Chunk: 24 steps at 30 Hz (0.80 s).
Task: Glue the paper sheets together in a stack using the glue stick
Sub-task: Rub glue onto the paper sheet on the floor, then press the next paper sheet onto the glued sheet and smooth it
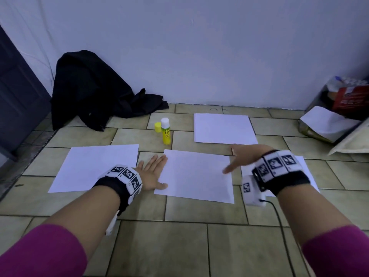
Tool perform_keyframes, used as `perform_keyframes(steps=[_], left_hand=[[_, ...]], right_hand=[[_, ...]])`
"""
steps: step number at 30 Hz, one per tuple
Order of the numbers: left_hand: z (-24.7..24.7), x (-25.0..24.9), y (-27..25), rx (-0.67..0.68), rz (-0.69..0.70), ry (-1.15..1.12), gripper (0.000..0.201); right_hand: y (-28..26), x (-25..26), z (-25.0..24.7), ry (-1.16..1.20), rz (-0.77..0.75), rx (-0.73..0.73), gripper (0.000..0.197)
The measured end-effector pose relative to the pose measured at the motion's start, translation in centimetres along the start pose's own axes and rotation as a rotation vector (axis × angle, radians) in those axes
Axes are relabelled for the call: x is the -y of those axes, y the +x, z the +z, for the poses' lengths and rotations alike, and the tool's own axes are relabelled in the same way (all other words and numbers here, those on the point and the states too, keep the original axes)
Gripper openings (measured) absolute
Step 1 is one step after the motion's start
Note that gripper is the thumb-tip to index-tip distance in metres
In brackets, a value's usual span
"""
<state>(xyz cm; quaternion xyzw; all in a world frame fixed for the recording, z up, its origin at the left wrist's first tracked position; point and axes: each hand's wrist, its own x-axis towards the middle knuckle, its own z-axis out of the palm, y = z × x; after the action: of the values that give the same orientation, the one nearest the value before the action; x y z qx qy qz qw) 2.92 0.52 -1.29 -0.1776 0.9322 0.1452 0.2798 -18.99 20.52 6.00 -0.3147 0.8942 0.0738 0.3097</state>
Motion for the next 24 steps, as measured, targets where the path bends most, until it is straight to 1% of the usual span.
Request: perform_keyframes(steps=[1,3,5,6,7,8,10,11,14,15,16,19,20,22,24], left_hand=[[0.0,0.1,0.0,-0.006,0.008,-0.011,0.140],[0.0,0.1,0.1,-0.008,0.022,-0.022,0.133],[0.0,0.0,0.0,-0.008,0.024,-0.009,0.132],[0.1,-0.1,-0.1,-0.021,0.020,-0.012,0.133],[0.1,-0.2,-0.2,-0.044,0.009,-0.007,0.135],[0.2,-0.4,-0.4,-0.069,-0.002,-0.001,0.141],[0.3,-0.5,-0.4,-0.088,-0.012,-0.004,0.165],[0.4,-0.5,-0.4,-0.082,-0.013,-0.013,0.168],[0.4,-0.2,-0.2,-0.076,-0.026,-0.033,0.165],[0.2,-0.2,-0.2,-0.066,-0.025,-0.043,0.162],[0.1,-0.3,-0.3,-0.051,-0.025,-0.071,0.152],[-0.3,-0.8,-0.7,-0.021,-0.051,-0.206,0.089],[-0.4,-0.8,-0.7,-0.025,-0.055,-0.240,0.078],[-0.5,-0.8,-0.4,-0.022,-0.056,-0.254,0.073],[-0.4,-0.5,-0.3,-0.007,-0.054,-0.236,0.075]], right_hand=[[-0.1,-1.5,0.8,-0.019,0.049,-0.007,0.112],[-0.1,-3.6,2.3,-0.059,0.153,-0.021,0.128],[-0.5,-4.5,3.4,-0.079,0.231,-0.013,0.132],[-0.7,-4.6,3.9,-0.082,0.245,-0.004,0.132],[-1.0,-4.7,4.3,-0.084,0.249,0.000,0.131],[-1.2,-4.8,4.7,-0.080,0.245,0.002,0.131],[-1.1,-5.0,5.5,-0.047,0.233,-0.007,0.130],[-1.0,-5.2,5.9,-0.027,0.227,-0.017,0.130],[-1.0,-5.4,6.4,0.012,0.207,-0.062,0.126],[-1.0,-5.5,6.5,0.019,0.197,-0.080,0.123],[-1.0,-5.6,6.5,0.025,0.187,-0.095,0.119],[-1.3,-6.1,6.5,0.070,0.151,-0.116,0.104],[-1.5,-6.2,6.4,0.087,0.135,-0.107,0.098],[-1.8,-6.5,5.9,0.141,0.115,-0.109,0.082],[-2.0,-7.0,5.3,0.214,0.116,-0.176,0.059]])
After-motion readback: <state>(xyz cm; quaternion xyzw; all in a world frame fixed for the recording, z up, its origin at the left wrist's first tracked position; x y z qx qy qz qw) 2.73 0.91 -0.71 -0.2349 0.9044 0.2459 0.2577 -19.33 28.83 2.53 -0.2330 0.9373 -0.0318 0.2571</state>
